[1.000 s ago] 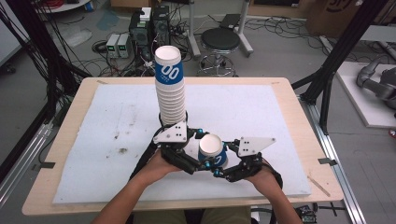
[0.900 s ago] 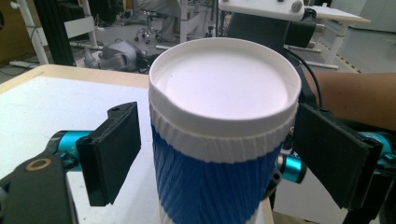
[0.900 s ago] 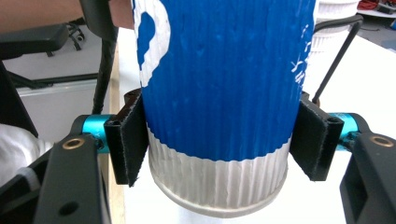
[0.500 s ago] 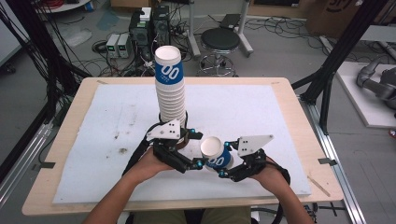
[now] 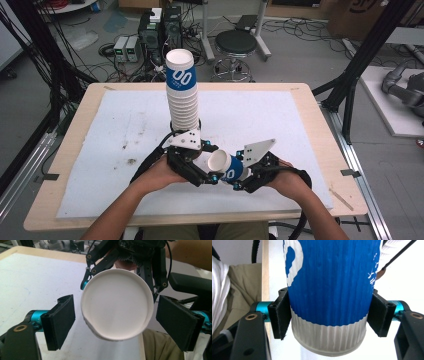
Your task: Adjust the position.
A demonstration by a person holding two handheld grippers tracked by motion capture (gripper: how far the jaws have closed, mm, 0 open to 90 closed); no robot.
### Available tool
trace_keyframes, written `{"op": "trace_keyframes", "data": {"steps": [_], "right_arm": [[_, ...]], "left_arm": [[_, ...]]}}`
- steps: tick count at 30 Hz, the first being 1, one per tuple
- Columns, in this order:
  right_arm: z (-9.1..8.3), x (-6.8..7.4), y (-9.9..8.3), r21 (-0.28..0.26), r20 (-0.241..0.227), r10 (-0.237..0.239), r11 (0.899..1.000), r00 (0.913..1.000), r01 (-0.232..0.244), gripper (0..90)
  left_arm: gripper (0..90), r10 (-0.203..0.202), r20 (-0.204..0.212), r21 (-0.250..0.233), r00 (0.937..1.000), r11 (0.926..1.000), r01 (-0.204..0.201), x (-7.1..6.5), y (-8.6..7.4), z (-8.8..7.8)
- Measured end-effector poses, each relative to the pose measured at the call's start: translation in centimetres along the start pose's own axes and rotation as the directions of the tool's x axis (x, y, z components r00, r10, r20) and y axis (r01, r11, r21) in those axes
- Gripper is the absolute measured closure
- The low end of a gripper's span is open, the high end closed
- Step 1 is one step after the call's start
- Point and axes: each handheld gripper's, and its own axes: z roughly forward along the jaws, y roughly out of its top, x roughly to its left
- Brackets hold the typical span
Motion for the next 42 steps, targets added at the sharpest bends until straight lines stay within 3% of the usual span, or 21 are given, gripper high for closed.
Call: {"op": "trace_keyframes", "data": {"steps": [11, 19, 27, 33, 36, 42], "right_arm": [[0.4, 0.2, 0.8, 0.06, -0.034, -0.039, 0.997, 0.9987, 0.041, 29.8], [0.6, 0.4, 1.6, 0.139, -0.031, -0.1, 0.985, 0.9945, 0.103, 29.7], [0.6, 0.5, 1.9, 0.196, -0.031, -0.118, 0.973, 0.9925, 0.122, 29.7], [0.6, 0.5, 1.8, 0.199, -0.024, -0.111, 0.973, 0.9935, 0.114, 28.0], [0.5, 0.4, 1.6, 0.184, -0.014, -0.091, 0.979, 0.9957, 0.092, 24.0], [-0.3, 0.2, 1.0, 0.07, -0.021, -0.047, 0.996, 0.9987, 0.048, 21.4]], "left_arm": [[17.5, 0.009, 0.032, 0.067, 0.9995, 0.9977, -0.011, 0.1, 0.5, 0.6], [22.6, -0.011, 0.05, 0.124, 0.9987, 0.9923, 0.005, 0.3, 0.4, 1.0], [28.1, 0.007, 0.066, 0.153, 0.9978, 0.9881, -0.017, 0.3, 0.2, 1.2], [29.4, 0.031, 0.059, 0.131, 0.9978, 0.9906, -0.039, 0.4, 0.1, 1.1], [29.8, 0.038, 0.054, 0.107, 0.9978, 0.9933, -0.044, 0.5, -0.2, 0.9], [29.9, 0.021, 0.071, 0.044, 0.9973, 0.9988, -0.024, 0.7, -0.9, 0.3]]}}
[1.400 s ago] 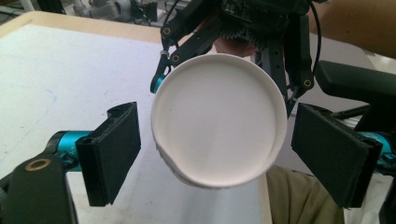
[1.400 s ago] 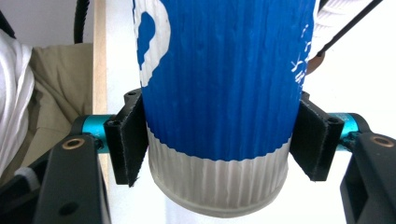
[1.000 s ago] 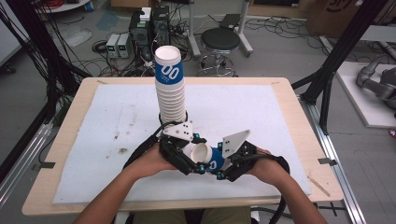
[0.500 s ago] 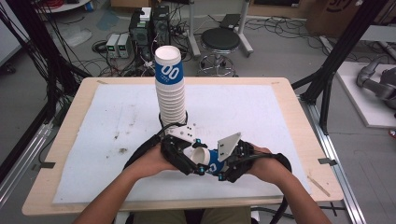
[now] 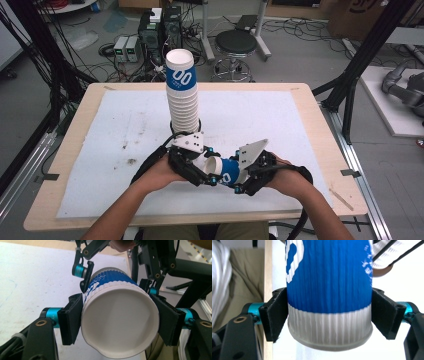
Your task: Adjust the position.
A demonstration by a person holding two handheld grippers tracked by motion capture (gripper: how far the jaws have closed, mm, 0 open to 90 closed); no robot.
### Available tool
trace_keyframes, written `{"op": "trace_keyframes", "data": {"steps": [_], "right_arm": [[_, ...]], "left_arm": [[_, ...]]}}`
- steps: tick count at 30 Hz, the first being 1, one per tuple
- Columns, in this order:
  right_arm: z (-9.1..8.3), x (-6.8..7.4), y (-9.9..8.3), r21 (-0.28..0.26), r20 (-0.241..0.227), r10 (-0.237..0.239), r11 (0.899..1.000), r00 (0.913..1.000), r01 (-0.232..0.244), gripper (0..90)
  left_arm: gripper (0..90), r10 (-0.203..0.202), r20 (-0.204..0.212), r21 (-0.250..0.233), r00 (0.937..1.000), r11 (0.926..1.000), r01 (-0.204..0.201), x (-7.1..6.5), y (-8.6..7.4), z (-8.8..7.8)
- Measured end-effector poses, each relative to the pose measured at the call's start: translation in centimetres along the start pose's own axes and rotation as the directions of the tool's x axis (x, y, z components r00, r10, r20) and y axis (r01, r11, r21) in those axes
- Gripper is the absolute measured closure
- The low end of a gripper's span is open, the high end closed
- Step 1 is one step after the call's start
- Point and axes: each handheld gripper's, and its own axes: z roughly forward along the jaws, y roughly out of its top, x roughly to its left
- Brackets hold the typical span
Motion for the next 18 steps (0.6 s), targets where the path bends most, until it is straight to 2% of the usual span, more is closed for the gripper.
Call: {"op": "trace_keyframes", "data": {"steps": [3, 7, 14, 18], "right_arm": [[-0.5, 0.0, -0.4, -0.072, 0.0, 0.026, 0.997, 0.9997, -0.026, 21.2], [-1.2, 0.0, -0.8, -0.163, 0.007, 0.046, 0.986, 0.9989, -0.044, 21.2], [-2.2, 0.1, -1.5, -0.243, 0.027, 0.082, 0.967, 0.9963, -0.073, 21.2], [-2.4, 0.1, -2.1, -0.298, 0.038, 0.126, 0.948, 0.9913, -0.109, 21.2]], "left_arm": [[29.8, -0.005, 0.0, -0.028, 1.0, 0.9996, 0.005, 0.1, -0.5, -0.2], [29.9, -0.016, -0.005, -0.055, 0.9999, 0.9984, 0.016, 0.1, -1.1, -0.4], [29.9, -0.03, -0.025, -0.102, 0.9992, 0.9944, 0.027, 0.2, -2.0, -0.8], [29.8, -0.033, -0.038, -0.121, 0.9987, 0.9923, 0.028, 0.2, -2.5, -1.0]]}}
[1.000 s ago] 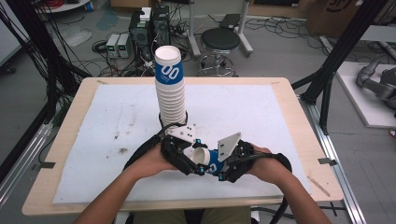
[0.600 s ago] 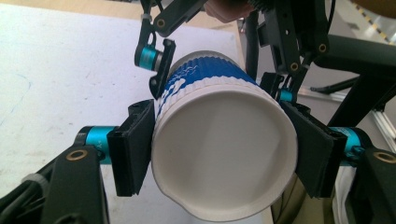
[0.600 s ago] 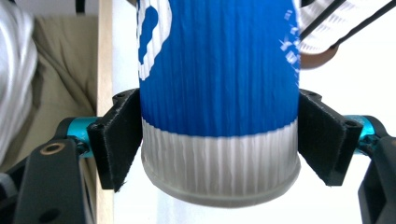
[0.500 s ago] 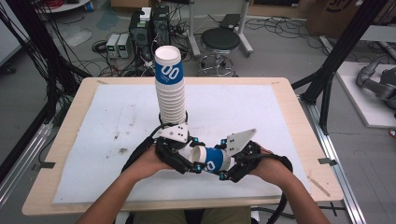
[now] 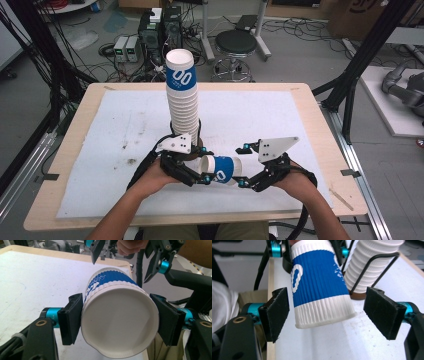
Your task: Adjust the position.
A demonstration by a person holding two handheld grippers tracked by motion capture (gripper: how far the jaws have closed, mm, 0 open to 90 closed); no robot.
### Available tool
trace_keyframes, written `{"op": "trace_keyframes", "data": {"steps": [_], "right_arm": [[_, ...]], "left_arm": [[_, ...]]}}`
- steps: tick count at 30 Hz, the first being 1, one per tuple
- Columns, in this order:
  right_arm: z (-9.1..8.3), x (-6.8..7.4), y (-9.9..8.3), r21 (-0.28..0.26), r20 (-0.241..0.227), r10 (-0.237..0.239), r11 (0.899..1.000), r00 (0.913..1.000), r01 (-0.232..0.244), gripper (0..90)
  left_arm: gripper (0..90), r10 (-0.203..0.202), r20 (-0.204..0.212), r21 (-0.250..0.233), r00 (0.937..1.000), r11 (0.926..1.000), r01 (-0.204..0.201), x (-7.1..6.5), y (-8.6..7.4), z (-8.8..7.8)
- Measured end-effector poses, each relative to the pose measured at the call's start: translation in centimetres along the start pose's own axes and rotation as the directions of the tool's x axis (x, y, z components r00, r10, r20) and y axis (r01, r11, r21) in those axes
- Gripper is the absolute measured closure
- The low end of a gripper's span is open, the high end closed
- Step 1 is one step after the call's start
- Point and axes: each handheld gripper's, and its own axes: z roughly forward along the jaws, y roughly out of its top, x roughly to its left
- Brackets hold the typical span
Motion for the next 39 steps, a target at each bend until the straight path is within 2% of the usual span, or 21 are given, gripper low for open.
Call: {"op": "trace_keyframes", "data": {"steps": [7, 15, 17, 26, 39], "right_arm": [[-0.5, 0.0, -1.1, -0.073, 0.045, 0.053, 0.996, 0.9976, -0.049, 21.0], [-0.9, 0.1, -2.8, -0.152, 0.072, 0.121, 0.982, 0.99, -0.109, 20.6], [-1.0, 0.2, -3.1, -0.159, 0.081, 0.127, 0.981, 0.9886, -0.113, 20.6], [-1.1, 0.3, -4.2, -0.193, 0.098, 0.173, 0.969, 0.98, -0.152, 20.6], [-0.4, 0.6, -5.4, -0.201, 0.057, 0.21, 0.96, 0.976, -0.195, 20.5]], "left_arm": [[29.8, -0.007, -0.011, -0.086, 0.9999, 0.9963, 0.006, 0.1, -1.1, -0.3], [29.8, -0.007, -0.017, -0.132, 0.9998, 0.9912, 0.005, 0.3, -2.2, -0.5], [29.8, -0.013, -0.016, -0.152, 0.9998, 0.9884, 0.011, 0.3, -2.4, -0.6], [29.7, 0.011, -0.016, -0.177, 0.9998, 0.9841, -0.013, 0.2, -3.2, -0.6], [29.7, 0.021, -0.017, -0.226, 0.9996, 0.9738, -0.024, 0.0, -3.5, -0.9]]}}
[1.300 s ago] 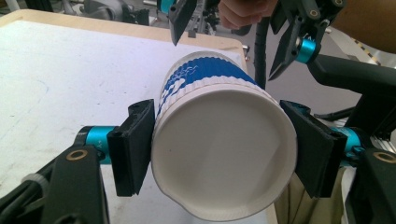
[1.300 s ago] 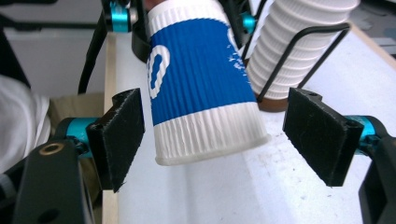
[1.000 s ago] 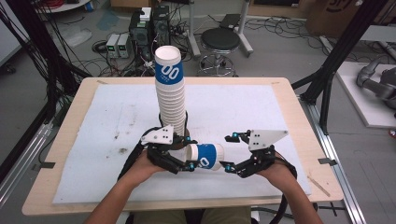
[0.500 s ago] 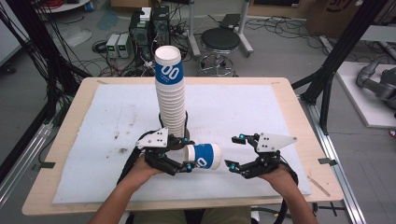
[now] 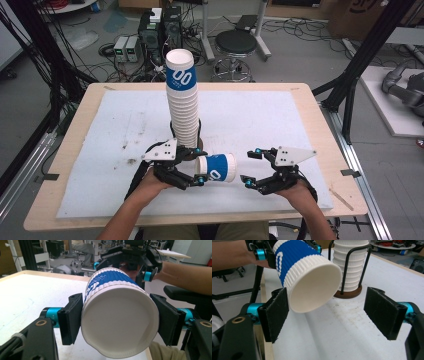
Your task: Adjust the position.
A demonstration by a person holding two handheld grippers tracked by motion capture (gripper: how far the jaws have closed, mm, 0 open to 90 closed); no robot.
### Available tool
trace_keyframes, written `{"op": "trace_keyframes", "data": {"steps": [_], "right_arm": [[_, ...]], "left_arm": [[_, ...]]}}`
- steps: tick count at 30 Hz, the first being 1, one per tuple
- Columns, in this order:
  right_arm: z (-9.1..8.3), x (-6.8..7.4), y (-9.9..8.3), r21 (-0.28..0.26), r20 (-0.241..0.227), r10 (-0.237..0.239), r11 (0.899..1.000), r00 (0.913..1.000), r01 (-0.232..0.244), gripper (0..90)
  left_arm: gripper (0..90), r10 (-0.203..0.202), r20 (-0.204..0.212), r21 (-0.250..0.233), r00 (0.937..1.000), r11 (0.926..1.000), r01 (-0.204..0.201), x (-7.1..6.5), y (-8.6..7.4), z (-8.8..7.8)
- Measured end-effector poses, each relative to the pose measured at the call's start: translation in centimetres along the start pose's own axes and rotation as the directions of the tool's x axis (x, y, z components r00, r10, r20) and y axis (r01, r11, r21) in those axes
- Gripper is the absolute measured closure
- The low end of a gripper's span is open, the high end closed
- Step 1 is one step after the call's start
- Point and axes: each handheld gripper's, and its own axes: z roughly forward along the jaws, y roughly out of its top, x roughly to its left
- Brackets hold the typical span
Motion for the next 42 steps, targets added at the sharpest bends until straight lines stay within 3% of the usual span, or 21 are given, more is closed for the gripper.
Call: {"op": "trace_keyframes", "data": {"steps": [17, 30, 38, 42], "right_arm": [[1.4, 0.4, -0.2, 0.026, -0.103, 0.017, 1.0, 0.9946, -0.014, 20.5], [2.8, 0.6, 0.2, 0.006, -0.209, 0.025, 1.0, 0.9776, -0.024, 17.1], [2.4, 0.6, 0.3, -0.029, -0.209, -0.011, 1.0, 0.9779, 0.005, 23.3], [2.3, 0.5, 0.5, -0.017, -0.209, -0.002, 1.0, 0.9779, -0.002, 26.7]], "left_arm": [[29.8, 0.009, 0.054, -0.034, 0.9985, 0.9994, -0.007, -0.3, 0.1, 0.1], [30.0, 0.014, 0.114, -0.043, 0.9934, 0.9991, -0.009, -0.6, 0.5, 0.8], [30.7, 0.01, 0.111, -0.021, 0.9937, 0.9997, -0.008, -0.5, 0.4, 0.7], [31.3, 0.002, 0.109, -0.016, 0.994, 0.9999, -0.001, -0.5, 0.3, 0.7]]}}
